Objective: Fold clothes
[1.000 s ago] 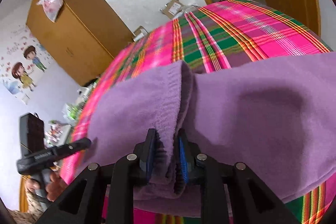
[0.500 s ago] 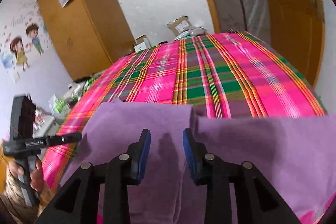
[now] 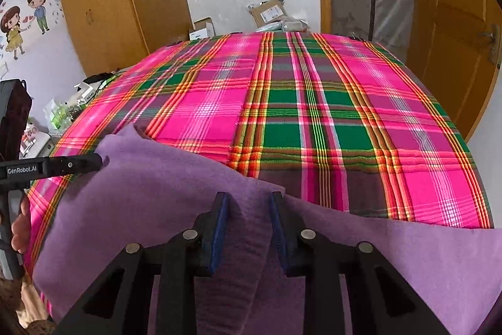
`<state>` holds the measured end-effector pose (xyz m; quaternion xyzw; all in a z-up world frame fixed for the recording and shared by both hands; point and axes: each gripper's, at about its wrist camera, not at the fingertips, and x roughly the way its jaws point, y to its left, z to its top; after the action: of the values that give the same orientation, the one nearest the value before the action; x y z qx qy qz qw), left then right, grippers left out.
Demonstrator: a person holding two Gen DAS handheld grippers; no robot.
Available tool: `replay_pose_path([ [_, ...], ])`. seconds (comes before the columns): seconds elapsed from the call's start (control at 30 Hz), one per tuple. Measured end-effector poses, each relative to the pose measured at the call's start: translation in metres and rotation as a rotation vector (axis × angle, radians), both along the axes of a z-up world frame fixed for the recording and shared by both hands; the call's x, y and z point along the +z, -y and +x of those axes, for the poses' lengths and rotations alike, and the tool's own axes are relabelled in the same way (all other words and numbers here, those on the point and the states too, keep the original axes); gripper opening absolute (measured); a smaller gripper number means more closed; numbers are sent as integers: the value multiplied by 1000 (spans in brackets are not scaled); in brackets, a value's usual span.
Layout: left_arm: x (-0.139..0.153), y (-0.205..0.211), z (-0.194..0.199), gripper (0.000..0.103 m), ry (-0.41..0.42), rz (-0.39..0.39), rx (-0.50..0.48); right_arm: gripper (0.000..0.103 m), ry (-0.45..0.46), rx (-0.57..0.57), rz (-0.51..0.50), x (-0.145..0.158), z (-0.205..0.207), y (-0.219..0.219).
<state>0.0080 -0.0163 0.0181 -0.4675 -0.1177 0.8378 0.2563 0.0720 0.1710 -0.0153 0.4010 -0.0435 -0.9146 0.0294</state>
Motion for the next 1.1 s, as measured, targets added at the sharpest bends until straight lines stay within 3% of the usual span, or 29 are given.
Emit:
replay_pose_path([
  [0.2, -3, 3, -7, 25, 7, 20, 3, 29, 7, -24, -27, 2, 9, -4],
  [0.43, 4, 13, 8, 25, 11, 24, 34, 29, -92, 42, -35, 23, 56, 15],
  [0.67, 6, 21, 30, 25, 6, 37, 48, 30, -60, 32, 28, 5, 90, 30],
  [0.9, 8, 28, 49, 25, 8, 28, 56, 33, -87, 1, 2, 10, 110, 28],
  [1.1, 4, 33, 71, 25, 24, 26, 45, 34, -42, -13, -12, -7, 122, 28],
])
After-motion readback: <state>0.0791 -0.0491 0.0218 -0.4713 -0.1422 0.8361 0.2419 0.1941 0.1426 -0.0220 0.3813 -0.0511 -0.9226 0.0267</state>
